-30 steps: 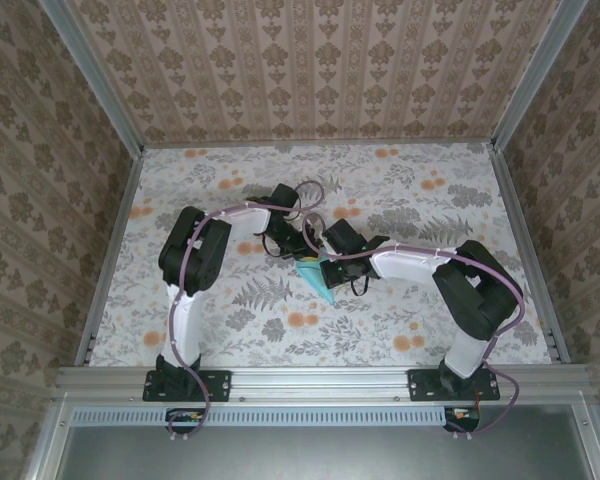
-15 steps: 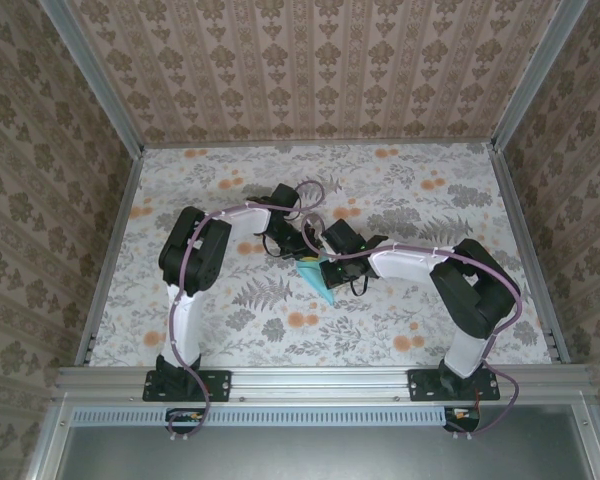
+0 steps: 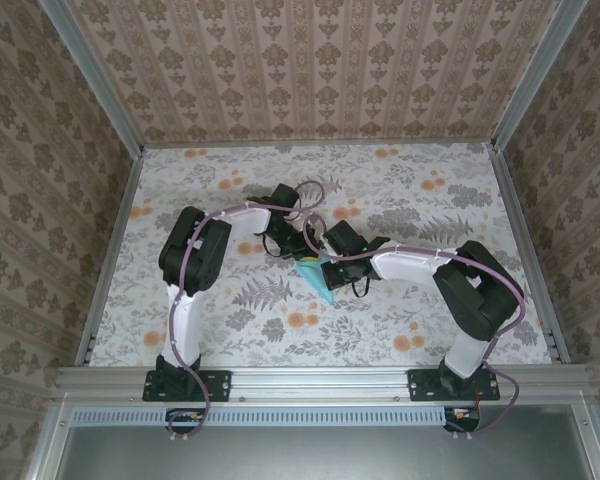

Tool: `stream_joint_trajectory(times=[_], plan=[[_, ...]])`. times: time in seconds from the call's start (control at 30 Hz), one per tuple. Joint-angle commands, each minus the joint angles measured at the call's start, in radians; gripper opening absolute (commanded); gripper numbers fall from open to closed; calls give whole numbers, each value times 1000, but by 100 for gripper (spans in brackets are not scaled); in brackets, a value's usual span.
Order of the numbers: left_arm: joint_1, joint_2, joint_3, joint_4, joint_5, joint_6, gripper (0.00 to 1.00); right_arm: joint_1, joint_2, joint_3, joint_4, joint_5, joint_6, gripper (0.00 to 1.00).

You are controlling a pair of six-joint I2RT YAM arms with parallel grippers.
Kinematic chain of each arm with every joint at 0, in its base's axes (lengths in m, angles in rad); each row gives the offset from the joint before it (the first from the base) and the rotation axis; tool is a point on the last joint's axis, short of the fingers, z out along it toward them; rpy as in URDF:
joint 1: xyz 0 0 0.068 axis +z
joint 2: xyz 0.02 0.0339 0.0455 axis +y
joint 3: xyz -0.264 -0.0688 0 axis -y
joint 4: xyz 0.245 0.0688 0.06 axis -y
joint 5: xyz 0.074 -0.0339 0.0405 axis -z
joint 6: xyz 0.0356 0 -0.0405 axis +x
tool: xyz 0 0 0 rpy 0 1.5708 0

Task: Fold a paper plane with a square sheet of paper (fold left side to right side)
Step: Third fold the triangle at the center of the table.

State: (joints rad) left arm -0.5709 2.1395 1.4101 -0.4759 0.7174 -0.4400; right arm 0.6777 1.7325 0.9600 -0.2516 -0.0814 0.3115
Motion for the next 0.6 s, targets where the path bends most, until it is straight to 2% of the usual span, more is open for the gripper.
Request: stream_joint_trajectory(times=[0.0, 0.57], plan=[[-9, 33, 11, -41, -44, 18, 8, -4, 0, 11, -12, 24, 7, 0], [-9, 31, 9, -38, -44, 14, 8, -4, 18, 31, -19, 42, 5, 0]])
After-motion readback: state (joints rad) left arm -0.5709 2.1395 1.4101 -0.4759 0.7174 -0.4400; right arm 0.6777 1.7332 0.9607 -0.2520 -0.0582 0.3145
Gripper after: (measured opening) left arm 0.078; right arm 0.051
